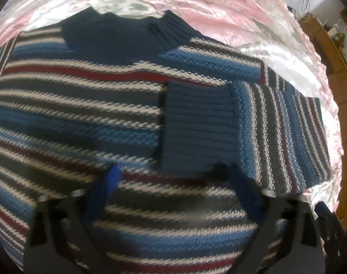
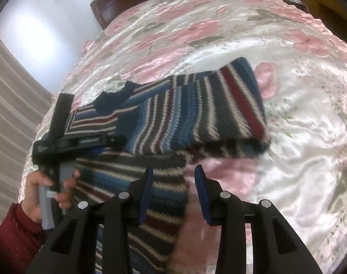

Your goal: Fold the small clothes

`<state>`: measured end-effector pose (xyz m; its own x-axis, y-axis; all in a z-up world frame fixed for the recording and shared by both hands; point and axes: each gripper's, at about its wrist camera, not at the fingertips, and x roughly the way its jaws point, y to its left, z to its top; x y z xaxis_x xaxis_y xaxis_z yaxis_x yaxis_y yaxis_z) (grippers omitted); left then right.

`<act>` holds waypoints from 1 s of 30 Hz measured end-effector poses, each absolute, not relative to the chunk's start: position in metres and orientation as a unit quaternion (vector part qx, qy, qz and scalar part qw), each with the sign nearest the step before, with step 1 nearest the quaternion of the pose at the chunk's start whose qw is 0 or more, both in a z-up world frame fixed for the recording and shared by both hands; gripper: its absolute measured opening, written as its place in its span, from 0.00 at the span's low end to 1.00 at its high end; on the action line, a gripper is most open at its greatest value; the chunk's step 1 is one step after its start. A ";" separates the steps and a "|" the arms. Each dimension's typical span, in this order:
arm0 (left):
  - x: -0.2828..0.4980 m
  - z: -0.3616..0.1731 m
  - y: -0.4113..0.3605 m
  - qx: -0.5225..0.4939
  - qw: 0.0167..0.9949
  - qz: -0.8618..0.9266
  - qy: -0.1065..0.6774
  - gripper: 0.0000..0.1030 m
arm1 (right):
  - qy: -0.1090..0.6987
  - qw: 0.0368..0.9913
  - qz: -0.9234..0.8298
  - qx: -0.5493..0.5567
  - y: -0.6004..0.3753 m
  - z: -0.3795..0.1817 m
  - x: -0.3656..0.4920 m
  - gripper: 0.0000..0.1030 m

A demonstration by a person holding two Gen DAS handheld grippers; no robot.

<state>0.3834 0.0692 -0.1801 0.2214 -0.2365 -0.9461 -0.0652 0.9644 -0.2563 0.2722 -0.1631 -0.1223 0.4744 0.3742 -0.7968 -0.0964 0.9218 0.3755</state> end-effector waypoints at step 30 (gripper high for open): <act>0.395 -0.142 0.212 -0.121 0.842 0.071 0.521 0.08 | 0.544 0.808 0.099 0.203 -0.164 -0.158 0.329 0.58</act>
<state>0.3947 0.2124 -0.1424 0.4471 -0.0056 -0.8945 -0.2463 0.9605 -0.1292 0.3293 -0.1645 -0.1585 0.3883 0.3802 -0.8394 0.0613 0.8982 0.4352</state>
